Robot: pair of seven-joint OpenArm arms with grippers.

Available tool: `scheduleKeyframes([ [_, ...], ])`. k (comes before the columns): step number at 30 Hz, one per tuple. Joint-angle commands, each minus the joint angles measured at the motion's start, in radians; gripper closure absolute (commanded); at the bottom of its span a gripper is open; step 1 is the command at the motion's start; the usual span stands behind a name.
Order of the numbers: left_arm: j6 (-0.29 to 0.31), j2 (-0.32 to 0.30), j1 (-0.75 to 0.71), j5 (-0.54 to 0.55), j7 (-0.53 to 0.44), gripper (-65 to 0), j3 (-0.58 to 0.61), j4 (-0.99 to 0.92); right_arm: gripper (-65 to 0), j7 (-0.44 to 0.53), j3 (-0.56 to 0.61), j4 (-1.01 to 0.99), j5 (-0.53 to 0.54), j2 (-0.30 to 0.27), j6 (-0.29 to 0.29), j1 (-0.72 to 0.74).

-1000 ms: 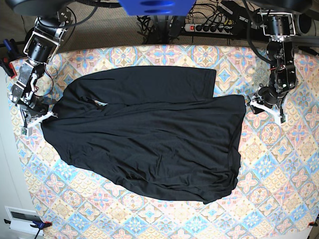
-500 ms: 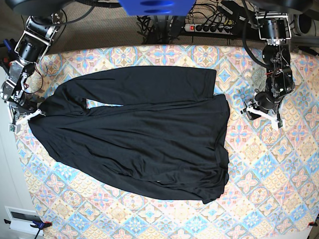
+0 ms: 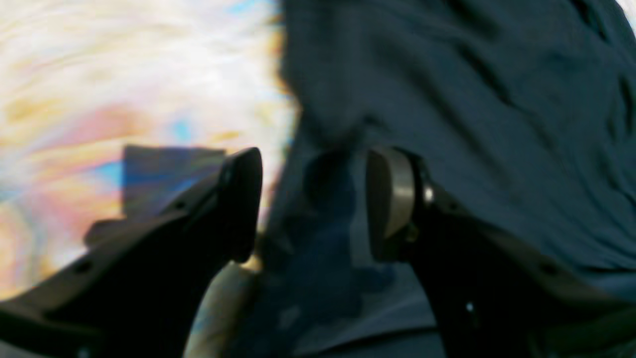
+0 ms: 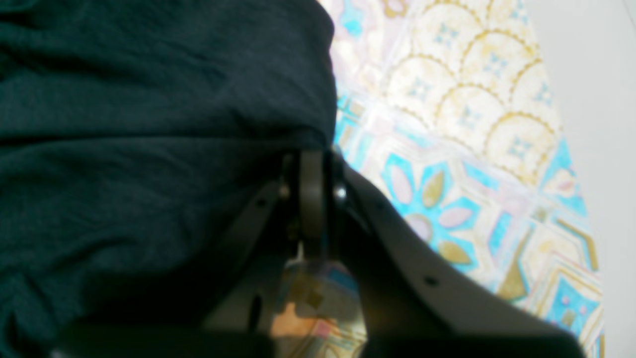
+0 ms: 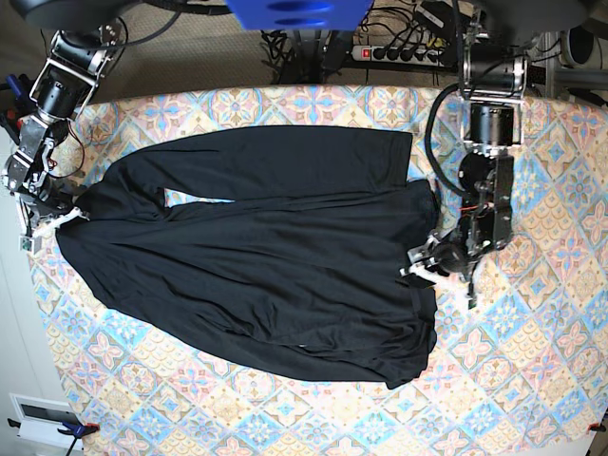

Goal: Layout the t-shirt on the table in an organized manner, then fold the t-shirt properly
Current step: 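Grasp the shirt hem with the left gripper and drag it outward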

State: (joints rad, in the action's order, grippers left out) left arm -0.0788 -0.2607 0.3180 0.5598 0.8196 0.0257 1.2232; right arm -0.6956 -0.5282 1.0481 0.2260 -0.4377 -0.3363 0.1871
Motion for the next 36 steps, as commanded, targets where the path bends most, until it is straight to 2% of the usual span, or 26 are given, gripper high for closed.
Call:
scheduleKeyframes([
  [1, 0.003, 0.002, 0.037, 0.004, -0.01, -32.9, -0.002, -0.012, 0.0, 0.021, -0.005, 0.021, 0.009, -0.028, 0.003, 0.018],
  [6, 0.003, 0.051, 0.128, 0.004, -0.013, -32.7, -0.002, -0.216, 0.0, 0.021, -0.005, 0.021, 0.009, -0.028, 0.003, 0.018],
  [9, 0.003, 0.053, 0.158, 0.004, -0.064, -30.5, 0.0, -0.283, 0.0, 0.02, -0.005, 0.021, 0.009, -0.028, 0.003, 0.018],
  [11, 0.003, 0.051, 0.16, 0.004, -0.102, -23.5, 0.0, -0.286, 0.0, 0.02, -0.005, 0.021, 0.009, -0.028, 0.003, 0.018],
  [15, -0.005, 0.018, 0.165, -0.008, -0.142, -2.3, -0.008, -0.286, 0.0, 0.02, -0.005, 0.021, 0.009, -0.028, 0.003, 0.018],
  [16, -0.006, 0.014, 0.165, -0.01, -0.165, 0.0, -0.008, -0.286, 0.0, 0.02, -0.005, 0.021, 0.009, -0.028, 0.003, 0.018],
  [20, -0.006, -0.03, 0.165, -0.001, -0.227, -1.1, -0.008, -0.286, 0.0, 0.02, -0.005, 0.018, 0.009, -0.028, 0.003, 0.018],
  [25, -0.006, -0.053, 0.195, -0.008, -0.277, 0.0, -0.042, -0.291, 0.0, 0.02, -0.005, 0.016, 0.009, -0.028, 0.003, 0.018],
  [29, -0.006, -0.052, 0.246, -0.011, -0.28, 0.0, -0.119, -0.291, 0.0, 0.018, -0.005, 0.016, 0.009, -0.028, 0.003, 0.018],
  [33, -0.006, -0.052, 0.316, -0.022, -0.285, 0.0, -0.129, -0.293, 0.0, 0.015, -0.005, 0.016, 0.009, -0.028, 0.003, 0.018],
  [36, -0.006, -0.045, 0.359, -0.07, -0.329, 0.0, -0.126, -0.3, 0.0, 0.014, -0.005, 0.018, 0.009, -0.028, 0.003, 0.015],
])
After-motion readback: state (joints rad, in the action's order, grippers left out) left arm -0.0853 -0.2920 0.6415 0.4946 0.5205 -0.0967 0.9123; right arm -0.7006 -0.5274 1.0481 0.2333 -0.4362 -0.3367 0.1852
